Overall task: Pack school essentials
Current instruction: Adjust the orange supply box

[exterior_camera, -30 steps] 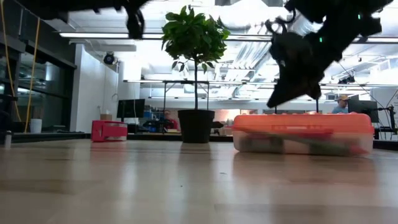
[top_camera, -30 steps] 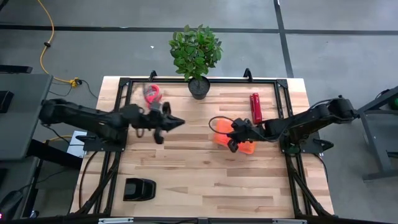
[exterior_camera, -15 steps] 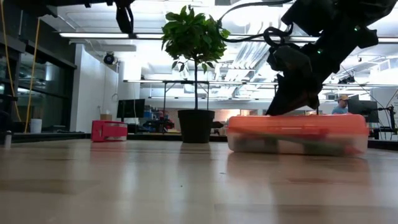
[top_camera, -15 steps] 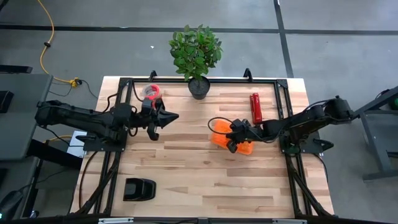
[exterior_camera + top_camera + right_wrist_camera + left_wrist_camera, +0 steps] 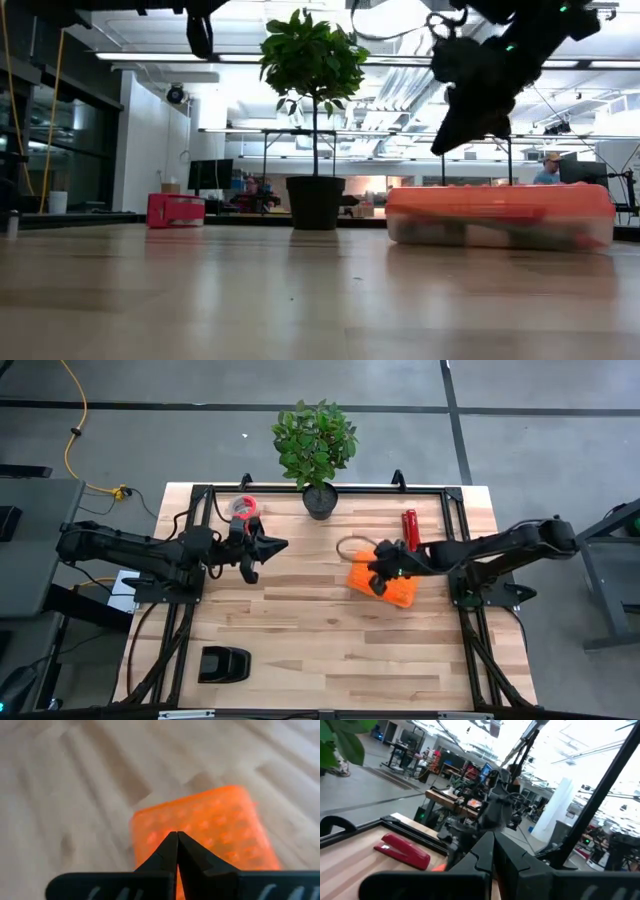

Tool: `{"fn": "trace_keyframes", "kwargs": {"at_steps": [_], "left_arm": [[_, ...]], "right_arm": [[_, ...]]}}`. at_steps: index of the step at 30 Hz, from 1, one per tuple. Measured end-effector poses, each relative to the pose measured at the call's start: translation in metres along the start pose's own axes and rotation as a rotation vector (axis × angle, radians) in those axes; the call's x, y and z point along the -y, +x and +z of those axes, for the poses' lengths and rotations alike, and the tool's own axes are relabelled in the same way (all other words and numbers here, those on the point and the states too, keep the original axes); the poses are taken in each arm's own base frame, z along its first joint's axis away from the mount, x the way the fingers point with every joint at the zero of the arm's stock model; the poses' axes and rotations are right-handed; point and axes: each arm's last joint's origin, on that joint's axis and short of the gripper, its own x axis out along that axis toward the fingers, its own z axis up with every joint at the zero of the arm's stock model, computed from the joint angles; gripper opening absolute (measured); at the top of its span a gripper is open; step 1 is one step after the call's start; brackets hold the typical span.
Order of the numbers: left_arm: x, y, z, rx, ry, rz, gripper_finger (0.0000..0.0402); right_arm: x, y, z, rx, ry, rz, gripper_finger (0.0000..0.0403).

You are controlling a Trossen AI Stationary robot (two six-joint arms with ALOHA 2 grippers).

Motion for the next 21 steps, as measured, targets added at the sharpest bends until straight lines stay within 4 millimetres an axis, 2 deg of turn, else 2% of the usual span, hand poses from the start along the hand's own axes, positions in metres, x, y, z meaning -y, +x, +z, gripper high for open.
{"fn": "trace_keyframes", "kwargs": {"at_steps": [6,11,16,21], "left_arm": [[0.000,0.000,0.000,-0.001,-0.017,0.006,0.0000],[-0.001,0.000,-0.001,-0.006,-0.052,0.016,0.0000],[-0.001,0.000,-0.002,-0.013,-0.073,0.021,0.0000],[-0.001,0.000,-0.002,-0.015,-0.081,0.022,0.0000]], "right_arm": [[0.031,0.019,0.023,0.046,0.213,-0.151,0.0000],[0.053,0.042,0.037,-0.034,0.271,-0.151,0.0000],[0.055,0.061,0.046,-0.122,0.245,-0.092,0.0000],[0.048,0.068,0.053,-0.182,0.192,-0.079,0.0000]]}}
